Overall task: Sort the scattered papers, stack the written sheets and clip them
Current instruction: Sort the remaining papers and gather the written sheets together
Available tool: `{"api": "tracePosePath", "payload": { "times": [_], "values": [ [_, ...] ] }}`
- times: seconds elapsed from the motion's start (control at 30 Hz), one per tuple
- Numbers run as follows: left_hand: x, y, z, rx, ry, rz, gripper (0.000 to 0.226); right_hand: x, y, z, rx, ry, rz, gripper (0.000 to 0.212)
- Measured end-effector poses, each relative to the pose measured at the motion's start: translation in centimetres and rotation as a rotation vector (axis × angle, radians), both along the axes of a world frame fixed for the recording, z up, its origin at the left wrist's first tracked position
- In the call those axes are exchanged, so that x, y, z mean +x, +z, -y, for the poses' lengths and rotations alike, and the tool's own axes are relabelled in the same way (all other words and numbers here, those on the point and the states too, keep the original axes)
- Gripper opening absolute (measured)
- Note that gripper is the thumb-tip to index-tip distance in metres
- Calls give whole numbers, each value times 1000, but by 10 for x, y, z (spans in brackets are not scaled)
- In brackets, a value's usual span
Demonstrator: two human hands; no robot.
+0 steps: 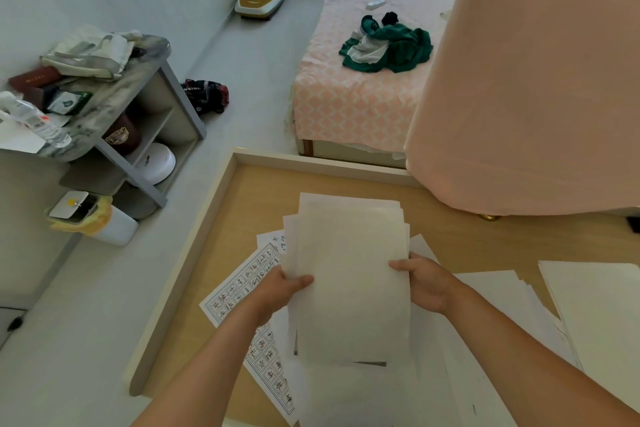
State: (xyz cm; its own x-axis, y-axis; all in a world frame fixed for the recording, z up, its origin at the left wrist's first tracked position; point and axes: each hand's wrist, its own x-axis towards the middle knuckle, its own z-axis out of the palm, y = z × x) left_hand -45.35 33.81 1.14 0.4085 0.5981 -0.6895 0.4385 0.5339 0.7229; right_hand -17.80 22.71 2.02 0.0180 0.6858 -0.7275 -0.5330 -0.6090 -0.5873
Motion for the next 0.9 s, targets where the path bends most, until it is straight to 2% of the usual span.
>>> {"api": "tracePosePath", "payload": {
  "times": [0.17,0.33,0.43,0.5,0.53,0.6,0.63,0.7,0.77,0.83,0.9],
  "values": [
    [-1,-1,5,-21,107,39,34,1,10,-10,77,-64,100,37],
    [-5,-2,14,10,90,1,36,1,21,-18,90,100,92,36],
    [-7,-4,15,4,135,34,40,-1,15,-23,53,99,248,32],
    [-7,-5,16,18,131,62,36,-6,10,-25,23,72,447,29],
    [-7,-7,17,66,110,26,34,-8,6,-26,-2,63,561,28],
    [-12,-19,18,238,38,-226,42,-11,0,-23,-59,76,762,28],
    [-17,-25,19,329,-5,-397,53,-11,-3,-20,-85,88,815,29],
    [-30,-32,20,450,-128,-637,72,-7,-11,-11,-137,139,798,30],
    [-41,-37,19,502,-312,-728,93,-5,-16,-3,-157,224,726,29],
    [-47,-42,18,535,-455,-729,109,-6,-20,0,-145,271,711,32],
    [-47,-47,19,601,-562,-723,112,-13,-25,-2,-129,279,729,37]
  ]
}}
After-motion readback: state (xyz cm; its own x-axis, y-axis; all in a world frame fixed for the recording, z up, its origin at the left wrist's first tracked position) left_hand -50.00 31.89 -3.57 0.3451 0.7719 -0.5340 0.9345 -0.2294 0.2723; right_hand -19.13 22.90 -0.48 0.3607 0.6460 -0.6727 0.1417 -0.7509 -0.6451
